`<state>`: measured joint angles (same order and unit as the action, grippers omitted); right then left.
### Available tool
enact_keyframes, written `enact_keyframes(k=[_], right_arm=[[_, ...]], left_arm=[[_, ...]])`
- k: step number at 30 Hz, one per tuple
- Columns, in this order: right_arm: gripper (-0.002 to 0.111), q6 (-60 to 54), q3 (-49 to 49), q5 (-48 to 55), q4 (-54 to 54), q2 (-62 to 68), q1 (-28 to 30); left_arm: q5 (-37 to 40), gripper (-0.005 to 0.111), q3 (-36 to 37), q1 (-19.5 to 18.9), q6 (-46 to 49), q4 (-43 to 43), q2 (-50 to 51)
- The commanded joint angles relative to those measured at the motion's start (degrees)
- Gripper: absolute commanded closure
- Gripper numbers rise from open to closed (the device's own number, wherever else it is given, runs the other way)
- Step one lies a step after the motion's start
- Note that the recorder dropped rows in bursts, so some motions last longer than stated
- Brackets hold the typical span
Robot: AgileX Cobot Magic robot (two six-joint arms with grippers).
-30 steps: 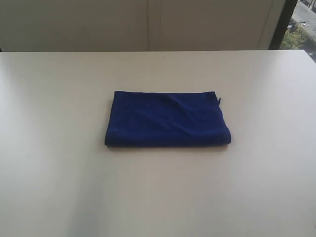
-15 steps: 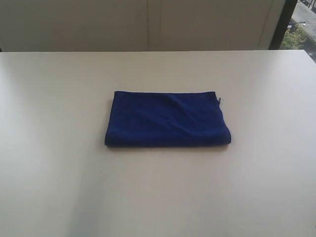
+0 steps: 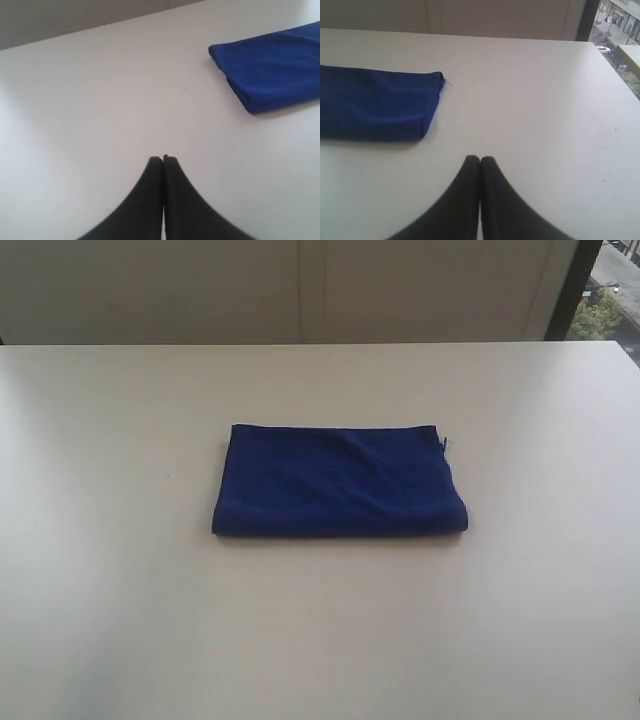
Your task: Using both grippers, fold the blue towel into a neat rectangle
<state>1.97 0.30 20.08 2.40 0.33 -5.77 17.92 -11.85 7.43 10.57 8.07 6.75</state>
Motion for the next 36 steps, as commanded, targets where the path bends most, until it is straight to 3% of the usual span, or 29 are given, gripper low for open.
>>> enact_keyframes(k=[1,13,21,32,36], right_arm=[[0.108,-0.3,-0.3,-0.1,0.5,-0.3,-0.1],[0.108,-0.3,-0.3,-0.1,0.5,-0.3,-0.1],[0.108,0.6,-0.3,-0.1,0.5,-0.3,-0.1],[0.108,0.7,-0.3,-0.1,0.5,-0.3,-0.1],[0.108,0.7,-0.3,-0.1,0.5,-0.3,-0.1]], left_arm=[[-3.8,0.107,6.3,0.0,0.2,0.0,-6.7],[-3.6,0.107,11.9,0.0,1.6,-0.3,-6.7],[-4.2,0.107,11.9,0.0,-13.8,-11.8,-6.7],[-4.3,0.107,11.9,0.0,-13.2,-11.1,-6.7],[-4.3,0.107,11.9,0.0,-8.7,-8.1,-6.7]])
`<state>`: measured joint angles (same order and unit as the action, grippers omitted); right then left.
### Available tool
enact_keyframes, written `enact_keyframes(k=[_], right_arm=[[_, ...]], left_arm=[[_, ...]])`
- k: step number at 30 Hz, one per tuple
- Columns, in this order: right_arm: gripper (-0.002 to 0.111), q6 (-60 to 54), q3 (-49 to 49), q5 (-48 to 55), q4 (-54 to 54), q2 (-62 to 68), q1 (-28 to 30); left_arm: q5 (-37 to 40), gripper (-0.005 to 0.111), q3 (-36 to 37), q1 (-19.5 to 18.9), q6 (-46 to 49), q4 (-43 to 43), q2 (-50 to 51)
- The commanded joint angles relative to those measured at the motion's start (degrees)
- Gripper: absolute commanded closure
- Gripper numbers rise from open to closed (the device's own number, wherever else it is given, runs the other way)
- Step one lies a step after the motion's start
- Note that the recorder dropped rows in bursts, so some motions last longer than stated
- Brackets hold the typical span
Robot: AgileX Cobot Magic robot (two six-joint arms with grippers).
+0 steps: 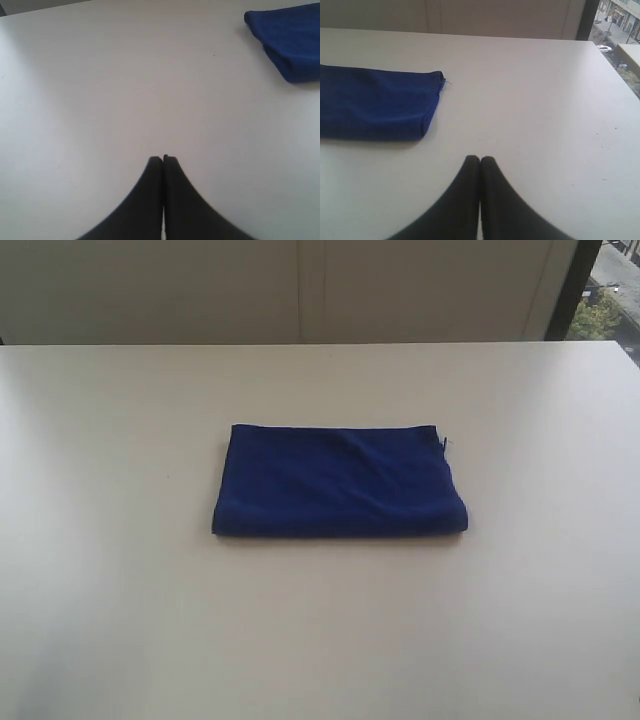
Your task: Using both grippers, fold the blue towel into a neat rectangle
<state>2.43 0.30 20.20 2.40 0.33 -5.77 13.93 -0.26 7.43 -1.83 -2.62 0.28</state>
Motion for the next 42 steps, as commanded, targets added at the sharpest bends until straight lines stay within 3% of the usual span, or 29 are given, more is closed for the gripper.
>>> enact_keyframes(k=[1,30,36,42], right_arm=[[0.108,0.2,-0.3,-0.2,0.5,-0.3,-0.1],[0.108,0.2,-0.3,-0.2,0.5,-0.3,-0.1],[0.108,0.2,-0.3,-0.2,0.5,-0.3,-0.1],[0.108,0.2,-0.3,-0.2,0.5,-0.3,-0.1]], left_arm=[[-0.3,0.107,0.3,0.0,4.8,2.6,-0.3],[-0.5,0.107,0.3,0.0,1.8,2.6,-0.3],[-0.5,0.107,0.3,-6.9,1.8,2.6,-0.3],[-0.5,0.107,0.3,-7.4,1.8,2.6,-0.3]])
